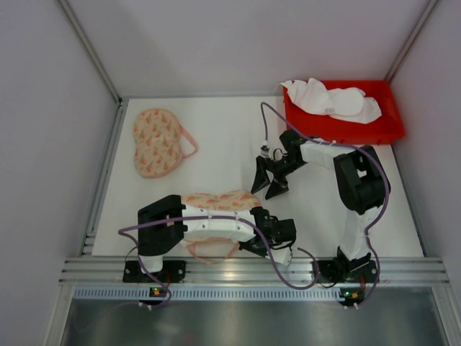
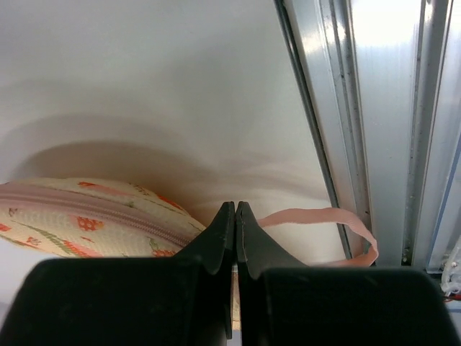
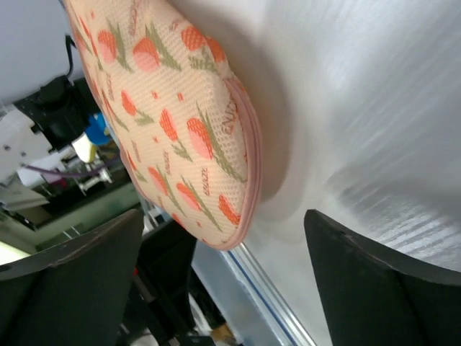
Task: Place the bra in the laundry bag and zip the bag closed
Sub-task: Zip the laundry bag at the center of the board.
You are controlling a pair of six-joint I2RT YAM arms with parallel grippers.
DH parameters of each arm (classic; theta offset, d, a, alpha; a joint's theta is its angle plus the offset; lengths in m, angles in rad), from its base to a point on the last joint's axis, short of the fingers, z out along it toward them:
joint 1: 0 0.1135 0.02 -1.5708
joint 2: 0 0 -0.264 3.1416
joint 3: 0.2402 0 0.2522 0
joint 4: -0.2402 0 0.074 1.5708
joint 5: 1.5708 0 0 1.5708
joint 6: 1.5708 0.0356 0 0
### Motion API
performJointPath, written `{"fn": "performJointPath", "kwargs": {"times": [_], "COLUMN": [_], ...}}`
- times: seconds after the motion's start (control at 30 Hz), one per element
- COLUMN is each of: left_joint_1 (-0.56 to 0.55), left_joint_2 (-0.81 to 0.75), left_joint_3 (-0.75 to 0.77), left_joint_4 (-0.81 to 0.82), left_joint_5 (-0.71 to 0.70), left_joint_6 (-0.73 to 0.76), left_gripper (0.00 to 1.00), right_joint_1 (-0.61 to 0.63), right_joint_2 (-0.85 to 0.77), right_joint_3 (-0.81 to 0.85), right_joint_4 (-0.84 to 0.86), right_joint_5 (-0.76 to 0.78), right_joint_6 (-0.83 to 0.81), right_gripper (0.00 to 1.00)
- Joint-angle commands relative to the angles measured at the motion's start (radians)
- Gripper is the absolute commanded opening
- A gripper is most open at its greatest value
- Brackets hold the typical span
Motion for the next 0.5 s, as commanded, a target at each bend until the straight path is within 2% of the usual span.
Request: {"fn": "performJointPath", "kwargs": {"times": [0.0,0.23,0.33,0.4,0.43,0.47], "left_joint_1": [0.019,0.074,0.091,0.094,0.094,0.094], "left_joint_2": [0.013,0.057,0.080,0.092,0.095,0.096], "left_joint_3": [0.086,0.200,0.229,0.244,0.249,0.252], "left_joint_4": [-0.023,-0.010,0.003,0.003,0.004,0.003], "left_joint_5": [0.015,-0.029,-0.035,-0.034,-0.034,-0.029], "left_joint_6": [-0.016,-0.008,0.008,0.015,0.016,0.019], "left_gripper": [0.00,0.00,0.00,0.00,0.00,0.00], "right_joint_1": [-0.024,-0.026,-0.020,-0.012,-0.001,0.000], "right_joint_2": [-0.039,-0.064,-0.064,-0.050,-0.044,-0.032], "right_joint_3": [0.016,-0.067,-0.064,-0.042,-0.036,-0.019], "right_joint_4": [-0.016,-0.039,-0.023,-0.022,-0.020,-0.020], "right_joint_5": [-0.006,-0.030,-0.075,-0.102,-0.112,-0.115], "right_joint_6": [-0.056,-0.086,-0.061,-0.052,-0.052,-0.052], "right_gripper": [1.00,0.98,0.92,0.80,0.69,0.40]}}
